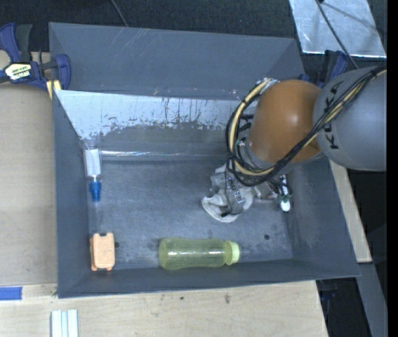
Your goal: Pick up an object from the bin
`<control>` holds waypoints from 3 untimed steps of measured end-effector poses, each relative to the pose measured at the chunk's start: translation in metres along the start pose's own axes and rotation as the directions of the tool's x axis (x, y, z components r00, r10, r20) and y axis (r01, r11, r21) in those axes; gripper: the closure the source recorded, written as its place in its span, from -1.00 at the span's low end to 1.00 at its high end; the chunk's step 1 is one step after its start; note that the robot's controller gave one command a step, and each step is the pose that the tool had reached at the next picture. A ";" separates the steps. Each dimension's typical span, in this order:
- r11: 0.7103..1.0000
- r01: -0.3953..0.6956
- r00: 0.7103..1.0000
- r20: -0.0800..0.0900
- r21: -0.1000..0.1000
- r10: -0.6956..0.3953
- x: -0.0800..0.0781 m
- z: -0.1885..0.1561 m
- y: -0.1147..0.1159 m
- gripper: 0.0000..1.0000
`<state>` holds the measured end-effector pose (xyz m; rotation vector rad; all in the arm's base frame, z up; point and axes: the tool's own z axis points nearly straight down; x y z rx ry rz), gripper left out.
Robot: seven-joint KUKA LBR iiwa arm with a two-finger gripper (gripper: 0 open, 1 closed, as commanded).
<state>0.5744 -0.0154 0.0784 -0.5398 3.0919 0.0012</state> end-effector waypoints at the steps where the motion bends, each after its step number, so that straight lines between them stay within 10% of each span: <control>1: 1.000 0.000 1.000 -0.007 -0.002 0.000 0.002 -0.009 0.001 1.00; 3: 1.000 0.000 1.000 -0.003 -0.001 0.000 0.000 -0.052 0.001 1.00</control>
Offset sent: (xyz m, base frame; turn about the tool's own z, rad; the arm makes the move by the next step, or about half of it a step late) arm 0.0001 0.0000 0.0754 0.0000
